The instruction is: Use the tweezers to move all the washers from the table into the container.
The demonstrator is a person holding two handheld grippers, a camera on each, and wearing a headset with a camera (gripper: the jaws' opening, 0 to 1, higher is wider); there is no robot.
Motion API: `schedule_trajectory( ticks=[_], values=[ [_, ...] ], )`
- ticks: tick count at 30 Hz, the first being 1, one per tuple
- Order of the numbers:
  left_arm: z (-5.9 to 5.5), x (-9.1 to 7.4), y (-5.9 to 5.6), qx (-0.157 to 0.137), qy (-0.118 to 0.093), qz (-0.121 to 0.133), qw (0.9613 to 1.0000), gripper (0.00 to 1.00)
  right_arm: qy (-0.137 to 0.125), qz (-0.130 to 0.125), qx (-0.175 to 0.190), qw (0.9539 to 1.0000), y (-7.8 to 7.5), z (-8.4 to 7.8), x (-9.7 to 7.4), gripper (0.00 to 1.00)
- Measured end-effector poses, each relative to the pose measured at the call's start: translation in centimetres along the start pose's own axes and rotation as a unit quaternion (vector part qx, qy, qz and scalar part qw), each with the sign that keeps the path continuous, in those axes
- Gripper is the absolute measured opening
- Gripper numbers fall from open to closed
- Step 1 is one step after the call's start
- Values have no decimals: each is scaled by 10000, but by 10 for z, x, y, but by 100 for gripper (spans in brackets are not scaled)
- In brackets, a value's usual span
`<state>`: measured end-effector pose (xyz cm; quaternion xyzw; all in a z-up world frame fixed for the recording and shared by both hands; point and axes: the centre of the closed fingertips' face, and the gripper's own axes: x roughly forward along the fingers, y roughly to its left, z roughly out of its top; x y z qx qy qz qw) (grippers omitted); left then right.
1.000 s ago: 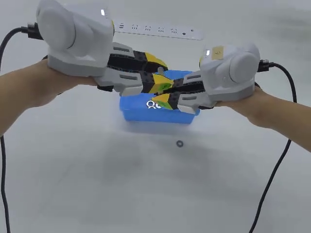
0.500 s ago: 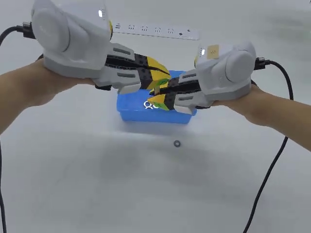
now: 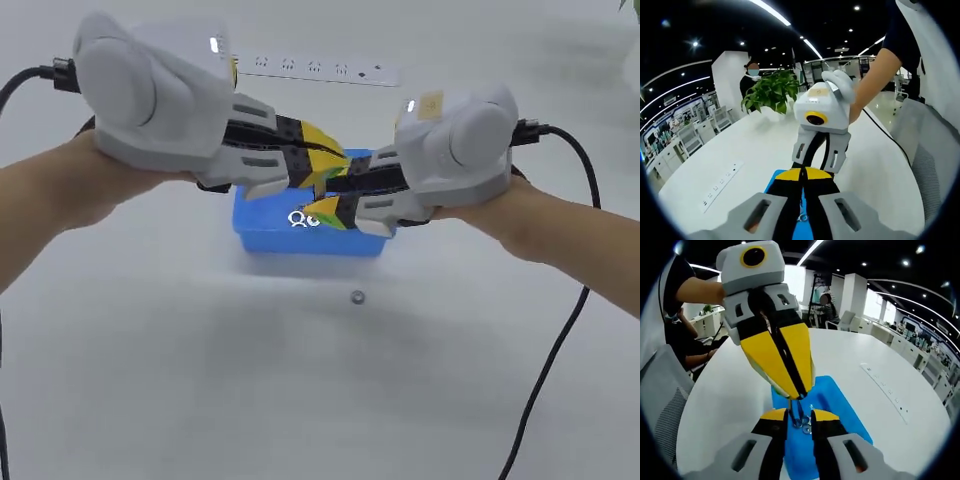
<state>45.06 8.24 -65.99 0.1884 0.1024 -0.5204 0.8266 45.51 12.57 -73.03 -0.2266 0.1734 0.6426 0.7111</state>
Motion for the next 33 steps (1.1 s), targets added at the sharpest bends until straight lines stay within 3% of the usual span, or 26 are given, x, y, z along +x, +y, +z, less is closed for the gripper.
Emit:
schedule_trajectory(
  ticks=[8,12,20,25,33],
  values=[
    [5,-14,10,-149,-132,479,9987,4,-8,-277,139,9995,0,-2,-8,30],
    [18,-20,14,-507,-532,742,9945,4,-78,-399,302,9987,2,-1,-17,36],
    [33,-33,12,-568,-708,831,9924,4,-117,-667,370,9970,4,-7,-47,46],
    [38,-34,0,-572,-744,746,9928,4,-99,-814,480,9955,10,-21,-66,53],
    [49,-31,-24,-319,-751,568,9950,4,-57,-619,434,9971,40,-40,-92,67]
  ],
)
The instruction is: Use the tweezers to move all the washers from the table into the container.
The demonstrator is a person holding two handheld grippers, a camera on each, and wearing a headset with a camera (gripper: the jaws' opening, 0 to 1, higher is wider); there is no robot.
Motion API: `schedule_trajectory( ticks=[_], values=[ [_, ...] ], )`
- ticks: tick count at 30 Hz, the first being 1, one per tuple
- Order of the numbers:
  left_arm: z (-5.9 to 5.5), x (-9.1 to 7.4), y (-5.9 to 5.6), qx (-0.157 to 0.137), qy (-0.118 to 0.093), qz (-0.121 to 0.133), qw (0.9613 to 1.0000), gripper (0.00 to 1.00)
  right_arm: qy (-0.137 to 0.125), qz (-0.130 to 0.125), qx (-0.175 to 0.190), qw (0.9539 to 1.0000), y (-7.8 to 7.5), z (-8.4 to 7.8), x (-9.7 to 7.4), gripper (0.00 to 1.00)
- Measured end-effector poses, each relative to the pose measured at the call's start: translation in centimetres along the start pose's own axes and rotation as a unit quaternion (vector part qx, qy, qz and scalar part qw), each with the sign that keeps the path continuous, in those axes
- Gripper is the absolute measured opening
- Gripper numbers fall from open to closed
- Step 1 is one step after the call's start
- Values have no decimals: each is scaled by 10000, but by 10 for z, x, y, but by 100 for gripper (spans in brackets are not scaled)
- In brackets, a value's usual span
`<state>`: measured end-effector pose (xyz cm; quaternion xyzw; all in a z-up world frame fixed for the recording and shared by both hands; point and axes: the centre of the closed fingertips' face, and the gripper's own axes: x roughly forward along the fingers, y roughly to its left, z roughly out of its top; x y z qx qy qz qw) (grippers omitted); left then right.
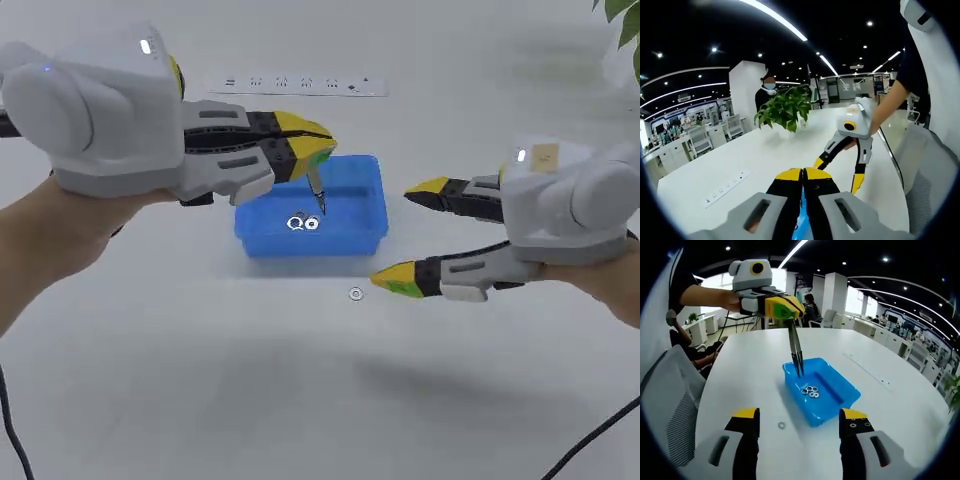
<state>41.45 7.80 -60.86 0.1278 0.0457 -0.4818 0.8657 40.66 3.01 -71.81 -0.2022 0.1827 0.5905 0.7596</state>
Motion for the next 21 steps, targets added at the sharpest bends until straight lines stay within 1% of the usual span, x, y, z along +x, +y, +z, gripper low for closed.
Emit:
schedule_trajectory(
  ticks=[4,7,9,10,12,14,17,18,21],
  values=[
    [-1,-1,-2,-12,25,45,10000,4,-50,39,-42,10000,9,-5,-8,74],
    [0,-1,-7,-24,2,21,10000,4,-64,56,-32,10000,16,-11,-13,83],
    [-1,0,-11,5,3,12,10000,4,-5,76,-55,10000,21,-16,-15,86],
    [1,0,-13,36,-39,55,10000,4,27,87,-81,9999,22,-19,-16,89],
    [3,1,-15,8,-139,75,9999,4,84,92,-124,9998,25,-24,-18,92],
    [3,4,-19,-34,-162,55,9998,4,104,107,-127,9998,27,-27,-21,94],
    [-5,9,-29,-37,-79,-78,9999,4,118,122,-102,9998,29,-30,-24,99],
    [-7,10,-31,-11,-67,-100,9999,4,123,92,-89,9998,30,-32,-25,100],
    [-17,14,-37,-95,-27,-212,9997,4,158,22,-97,9998,28,-36,-30,100]
  ],
)
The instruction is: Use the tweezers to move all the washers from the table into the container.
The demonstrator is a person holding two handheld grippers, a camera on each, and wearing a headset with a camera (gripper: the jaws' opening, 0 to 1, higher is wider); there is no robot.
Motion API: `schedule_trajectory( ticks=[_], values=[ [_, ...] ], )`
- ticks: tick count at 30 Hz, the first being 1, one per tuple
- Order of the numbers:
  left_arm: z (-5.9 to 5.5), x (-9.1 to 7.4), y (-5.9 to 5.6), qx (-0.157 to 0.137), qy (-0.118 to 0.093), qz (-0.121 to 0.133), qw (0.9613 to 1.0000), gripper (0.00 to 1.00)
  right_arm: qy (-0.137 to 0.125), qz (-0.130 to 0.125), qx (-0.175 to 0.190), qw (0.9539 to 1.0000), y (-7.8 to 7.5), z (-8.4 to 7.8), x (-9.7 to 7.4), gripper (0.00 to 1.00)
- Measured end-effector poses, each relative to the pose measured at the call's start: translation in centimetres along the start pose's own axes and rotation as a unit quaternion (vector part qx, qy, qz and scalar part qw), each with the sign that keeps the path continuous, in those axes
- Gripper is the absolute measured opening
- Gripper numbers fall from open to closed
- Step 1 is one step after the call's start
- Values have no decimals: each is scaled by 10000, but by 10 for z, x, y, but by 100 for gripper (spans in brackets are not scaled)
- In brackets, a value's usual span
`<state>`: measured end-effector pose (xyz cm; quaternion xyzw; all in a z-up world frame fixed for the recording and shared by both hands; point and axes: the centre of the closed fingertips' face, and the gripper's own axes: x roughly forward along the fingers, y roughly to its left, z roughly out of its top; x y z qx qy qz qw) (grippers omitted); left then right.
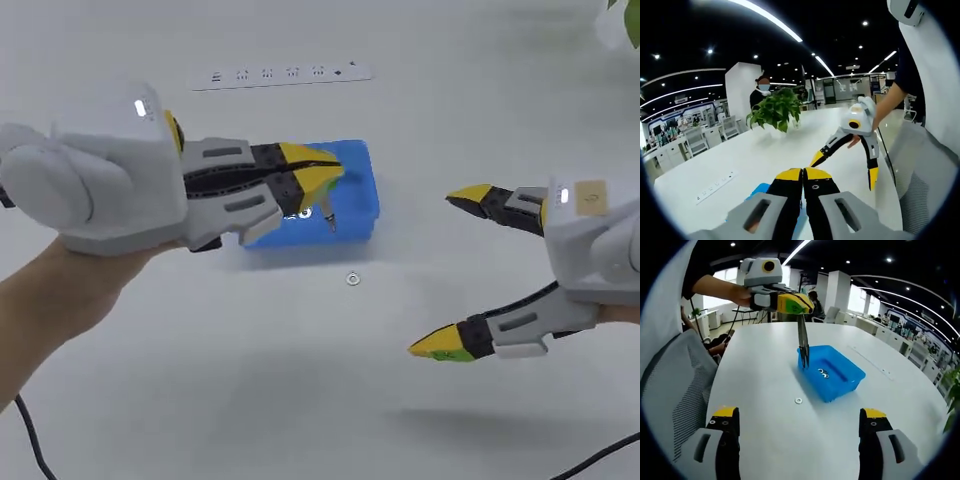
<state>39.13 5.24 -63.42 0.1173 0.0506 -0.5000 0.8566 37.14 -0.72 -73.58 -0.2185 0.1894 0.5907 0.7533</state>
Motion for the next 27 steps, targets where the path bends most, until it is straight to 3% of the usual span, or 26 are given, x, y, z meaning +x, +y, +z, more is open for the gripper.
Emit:
schedule_trajectory(
  ticks=[12,19,27],
  values=[
    [-31,16,-18,-236,215,-350,9989,4,-62,6,437,9990,11,-15,-7,100],
    [-38,24,-22,-271,271,-473,9981,4,-112,30,659,9978,20,-19,-5,100],
    [-47,31,-22,-320,355,-542,9974,4,-74,21,834,9965,20,-26,-4,100]
  ],
)
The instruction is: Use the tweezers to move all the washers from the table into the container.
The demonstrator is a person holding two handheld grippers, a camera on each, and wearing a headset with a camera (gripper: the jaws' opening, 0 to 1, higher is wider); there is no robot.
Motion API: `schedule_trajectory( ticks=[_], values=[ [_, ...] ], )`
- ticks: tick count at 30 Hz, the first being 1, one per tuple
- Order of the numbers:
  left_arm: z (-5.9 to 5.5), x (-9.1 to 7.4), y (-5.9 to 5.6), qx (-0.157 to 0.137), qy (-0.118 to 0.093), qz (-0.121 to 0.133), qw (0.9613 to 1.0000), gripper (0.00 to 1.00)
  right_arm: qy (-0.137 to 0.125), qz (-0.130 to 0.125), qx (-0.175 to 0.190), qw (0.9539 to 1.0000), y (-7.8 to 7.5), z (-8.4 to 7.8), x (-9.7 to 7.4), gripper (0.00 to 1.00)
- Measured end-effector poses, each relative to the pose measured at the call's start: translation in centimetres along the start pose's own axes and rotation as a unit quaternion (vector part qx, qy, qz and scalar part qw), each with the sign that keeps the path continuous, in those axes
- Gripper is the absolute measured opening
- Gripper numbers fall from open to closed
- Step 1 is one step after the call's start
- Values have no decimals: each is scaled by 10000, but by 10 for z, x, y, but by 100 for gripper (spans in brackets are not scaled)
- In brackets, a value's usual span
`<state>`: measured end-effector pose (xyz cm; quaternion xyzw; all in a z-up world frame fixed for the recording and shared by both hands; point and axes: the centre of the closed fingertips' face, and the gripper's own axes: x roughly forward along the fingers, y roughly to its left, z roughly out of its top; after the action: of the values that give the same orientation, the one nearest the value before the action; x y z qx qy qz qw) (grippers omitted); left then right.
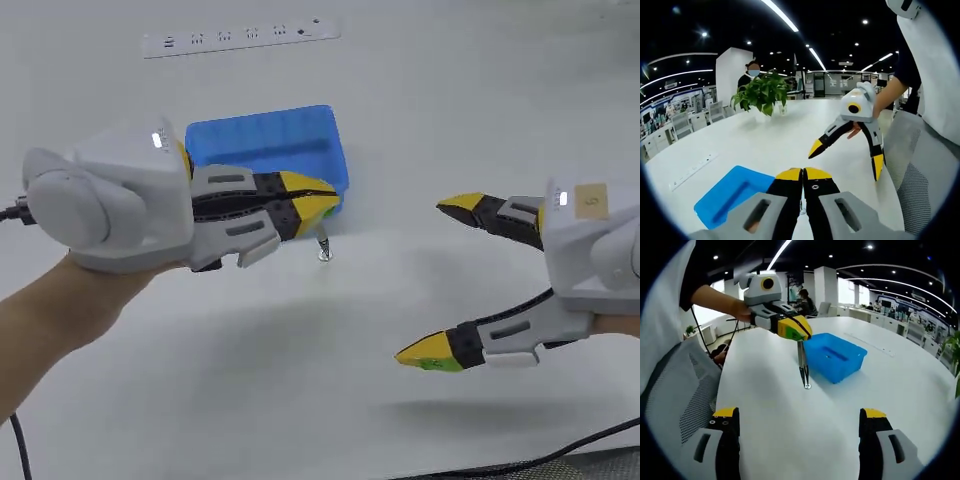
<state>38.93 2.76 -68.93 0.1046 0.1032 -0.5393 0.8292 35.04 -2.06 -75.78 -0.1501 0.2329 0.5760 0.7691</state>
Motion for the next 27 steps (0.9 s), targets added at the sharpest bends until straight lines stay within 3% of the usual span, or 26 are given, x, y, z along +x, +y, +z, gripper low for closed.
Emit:
schedule_trajectory(
  ticks=[6,10,18,22,25,27],
  values=[
    [-5,3,-4,42,89,-61,9999,4,-39,-17,43,10000,-1,2,1,100],
    [-5,2,-1,18,128,-23,9999,4,-40,19,71,10000,1,2,2,99],
    [-10,-5,0,-46,371,-81,9993,4,-63,295,-50,9995,5,14,19,93],
    [-12,-6,-1,-91,409,-88,9991,4,-125,419,-92,9990,5,24,27,85],
    [-12,-6,1,-158,416,-62,9990,4,-124,323,-294,9990,-1,29,33,71],
    [-12,-5,1,-150,445,-81,9989,4,-146,410,-310,9986,-2,32,36,65]
  ],
)
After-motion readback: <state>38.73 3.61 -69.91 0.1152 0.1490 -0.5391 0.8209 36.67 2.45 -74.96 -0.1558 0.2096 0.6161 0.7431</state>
